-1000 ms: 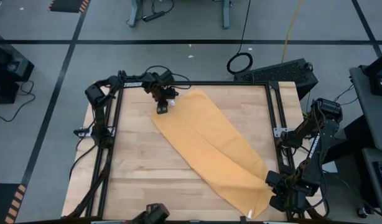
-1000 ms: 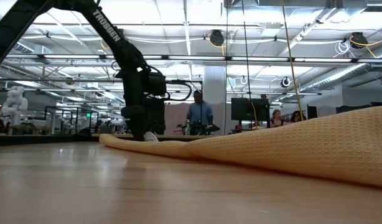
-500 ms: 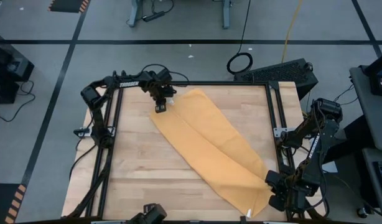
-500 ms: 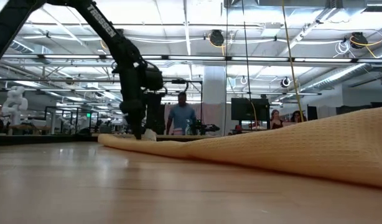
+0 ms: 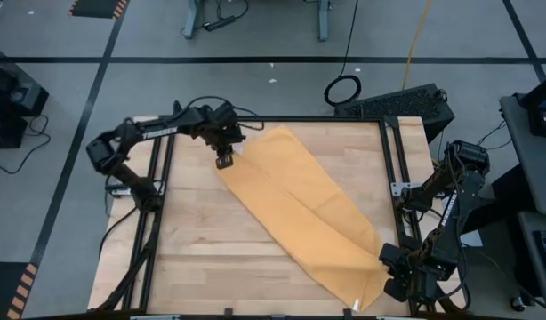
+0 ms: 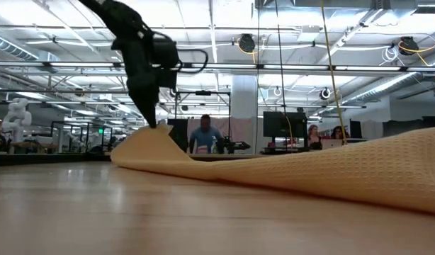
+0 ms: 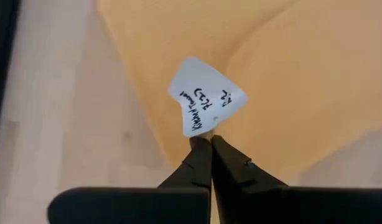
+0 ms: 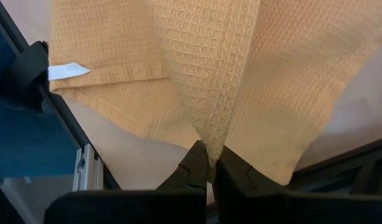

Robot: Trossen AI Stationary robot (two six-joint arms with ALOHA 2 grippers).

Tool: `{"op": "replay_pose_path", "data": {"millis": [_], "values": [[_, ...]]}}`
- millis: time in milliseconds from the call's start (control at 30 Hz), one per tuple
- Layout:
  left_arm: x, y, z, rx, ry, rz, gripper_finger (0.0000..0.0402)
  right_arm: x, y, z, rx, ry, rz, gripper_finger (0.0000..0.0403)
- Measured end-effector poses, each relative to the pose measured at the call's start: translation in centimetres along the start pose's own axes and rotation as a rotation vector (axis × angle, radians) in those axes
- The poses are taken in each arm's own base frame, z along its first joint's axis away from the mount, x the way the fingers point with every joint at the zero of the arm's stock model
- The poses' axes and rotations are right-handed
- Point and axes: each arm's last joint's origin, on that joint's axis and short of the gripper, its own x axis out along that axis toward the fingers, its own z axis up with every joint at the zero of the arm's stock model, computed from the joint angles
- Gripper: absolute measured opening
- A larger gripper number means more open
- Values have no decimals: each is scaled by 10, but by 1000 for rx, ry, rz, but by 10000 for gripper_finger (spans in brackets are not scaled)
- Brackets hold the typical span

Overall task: Roll towel
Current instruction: Fold the yellow towel

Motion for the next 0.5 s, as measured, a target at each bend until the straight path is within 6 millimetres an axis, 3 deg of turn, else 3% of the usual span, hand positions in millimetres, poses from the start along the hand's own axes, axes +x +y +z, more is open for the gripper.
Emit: {"op": "replay_pose_path", "data": {"millis": [267,500], "values": [[-16,-65,-19,-21,-15,24,2,0,1,0,-23,2,8,0],[-59,-118,-30,45,-189,94,2,0,1,-2,-66,72,4,0]]}}
